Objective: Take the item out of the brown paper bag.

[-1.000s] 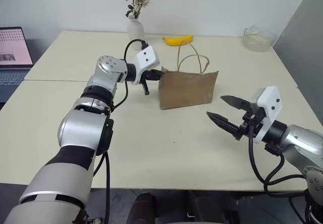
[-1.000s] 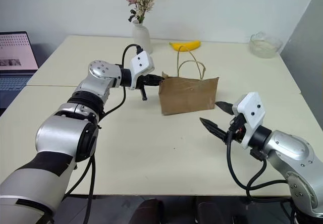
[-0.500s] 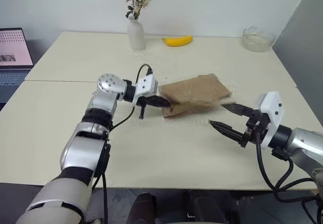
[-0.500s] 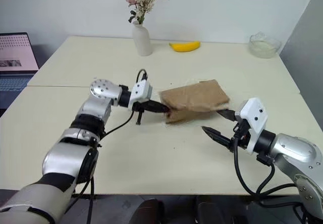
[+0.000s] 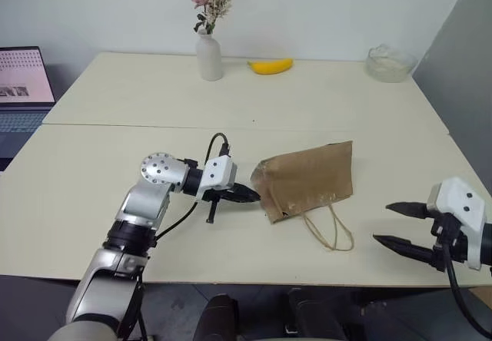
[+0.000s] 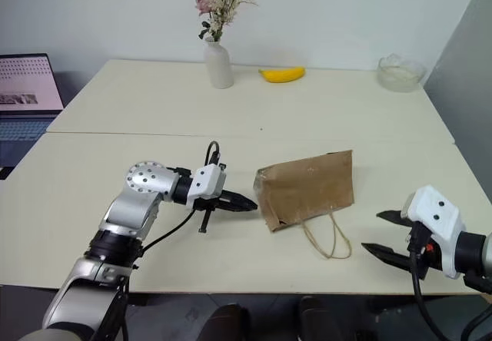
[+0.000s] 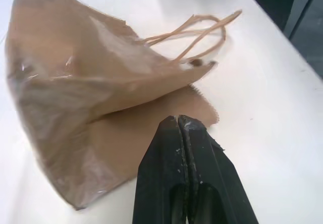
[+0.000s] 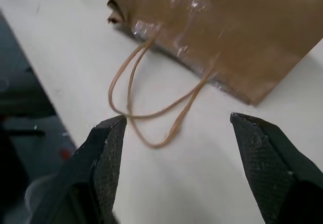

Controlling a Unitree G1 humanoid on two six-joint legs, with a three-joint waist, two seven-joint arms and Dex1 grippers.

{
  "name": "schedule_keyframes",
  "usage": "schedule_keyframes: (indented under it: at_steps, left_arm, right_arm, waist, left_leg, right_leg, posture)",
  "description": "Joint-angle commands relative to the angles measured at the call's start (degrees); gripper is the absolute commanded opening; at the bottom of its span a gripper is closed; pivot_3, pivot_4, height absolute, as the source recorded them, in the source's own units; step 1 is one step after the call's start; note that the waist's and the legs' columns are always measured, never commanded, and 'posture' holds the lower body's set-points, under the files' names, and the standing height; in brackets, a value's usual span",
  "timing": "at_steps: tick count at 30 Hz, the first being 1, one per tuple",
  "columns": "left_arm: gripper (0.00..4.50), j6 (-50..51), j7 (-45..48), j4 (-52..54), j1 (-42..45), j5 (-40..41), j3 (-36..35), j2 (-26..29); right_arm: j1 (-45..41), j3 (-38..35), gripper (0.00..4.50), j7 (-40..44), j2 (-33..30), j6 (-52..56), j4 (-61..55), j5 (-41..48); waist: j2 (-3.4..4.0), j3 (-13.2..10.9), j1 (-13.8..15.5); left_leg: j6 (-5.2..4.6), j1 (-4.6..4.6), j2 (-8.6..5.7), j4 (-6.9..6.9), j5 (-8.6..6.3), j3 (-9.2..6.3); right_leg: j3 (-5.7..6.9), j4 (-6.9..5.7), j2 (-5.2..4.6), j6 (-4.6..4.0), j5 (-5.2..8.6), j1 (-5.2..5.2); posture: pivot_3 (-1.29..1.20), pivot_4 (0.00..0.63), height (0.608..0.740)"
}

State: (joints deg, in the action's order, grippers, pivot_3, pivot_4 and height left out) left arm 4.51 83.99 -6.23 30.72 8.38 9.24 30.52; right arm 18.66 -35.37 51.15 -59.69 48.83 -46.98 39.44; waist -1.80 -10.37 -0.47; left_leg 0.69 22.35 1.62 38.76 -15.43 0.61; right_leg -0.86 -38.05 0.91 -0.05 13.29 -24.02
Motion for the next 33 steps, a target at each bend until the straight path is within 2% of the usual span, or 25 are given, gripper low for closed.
schedule_keyframes:
  at_steps: [1, 3, 5, 11, 14, 19, 31, 33]
  left_arm:
    - [0.19, 3.1, -2.5, 6.3, 1.3, 2.3, -2.3, 2.9]
    - [0.54, 3.5, -4.2, 9.1, 2.8, 2.9, -3.2, 4.0]
    - [1.11, 3.5, -6.3, 11.6, 4.1, 3.1, -2.9, 3.6]
    - [2.95, -4.7, -8.4, 13.7, 4.6, -1.7, 6.7, -1.2]
    - [2.95, -6.7, -8.5, 11.4, 6.1, -4.3, 12.4, -4.4]
    - [2.95, -16.5, -11.0, 2.0, 9.7, -11.9, 19.5, -8.7]
    - [2.95, -32.7, -17.3, -11.2, 13.8, -22.9, 26.7, -13.5]
    - [2.55, -34.1, -19.3, -12.9, 14.3, -24.5, 27.1, -14.6]
  right_arm:
    - [-4.4, 1.7, 3.46, -2.1, 1.0, -1.8, -0.9, 1.0]
    - [-6.3, 3.5, 3.46, -3.1, 1.9, -1.7, -0.8, 1.6]
    - [-8.7, 6.0, 3.46, -4.6, 2.9, -1.4, -0.4, 1.9]
    - [-11.8, 9.9, 3.46, -5.5, 2.7, 0.1, 0.0, 3.5]
    - [-10.6, 8.5, 3.46, -4.1, 1.3, 0.8, 0.4, 3.3]
    - [-7.9, 5.3, 3.46, -2.4, -0.2, 2.1, 0.4, 3.3]
    - [-3.3, 3.5, 3.46, -1.8, -0.1, 1.6, -0.8, 1.9]
    - [-3.5, 4.1, 3.46, -1.9, -0.1, 1.7, -0.9, 2.0]
  waist:
    - [-0.03, 0.0, -0.1]
    - [-0.03, 0.0, 0.0]
    - [-0.03, 0.0, 0.1]
    - [-0.01, 0.0, 0.4]
    - [-0.01, 0.0, 0.4]
    - [-0.01, 0.0, 0.5]
    - [0.0, 0.0, 0.4]
    - [0.0, 0.0, 0.4]
  left_leg:
    - [0.0, 0.0, 0.01, 0.0, 0.0, 0.01]
    - [0.0, 0.02, -0.02, 0.0, 0.0, -0.01]
    - [0.0, 0.08, -0.03, 0.0, 0.0, -0.03]
    - [0.0, 0.26, -0.12, 0.0, -0.01, 0.0]
    - [-0.01, 0.29, -0.13, 0.02, -0.01, 0.01]
    - [-0.01, 0.24, -0.13, 0.02, -0.01, -0.02]
    - [-0.02, 0.26, -0.14, 0.02, -0.01, -0.02]
    - [-0.02, 0.26, -0.15, 0.02, -0.01, -0.02]
  right_leg:
    - [0.0, 0.01, 0.01, 0.02, -0.01, -0.01]
    - [-0.01, 0.02, 0.02, 0.05, -0.03, -0.01]
    - [0.0, 0.06, 0.02, 0.05, -0.03, -0.03]
    - [-0.04, 0.28, -0.03, 0.08, -0.04, -0.03]
    - [-0.05, 0.29, -0.04, 0.09, -0.05, -0.04]
    - [-0.03, 0.22, 0.0, 0.09, -0.06, -0.04]
    - [-0.05, 0.22, 0.0, 0.1, -0.06, -0.03]
    - [-0.05, 0.24, 0.0, 0.1, -0.06, -0.03]
  posture:
    - [0.0, 0.15, 0.74]
    - [0.0, 0.15, 0.74]
    - [0.0, 0.15, 0.74]
    - [0.0, 0.15, 0.74]
    - [0.0, 0.15, 0.74]
    - [0.0, 0.15, 0.74]
    - [0.0, 0.15, 0.74]
    - [0.0, 0.15, 0.74]
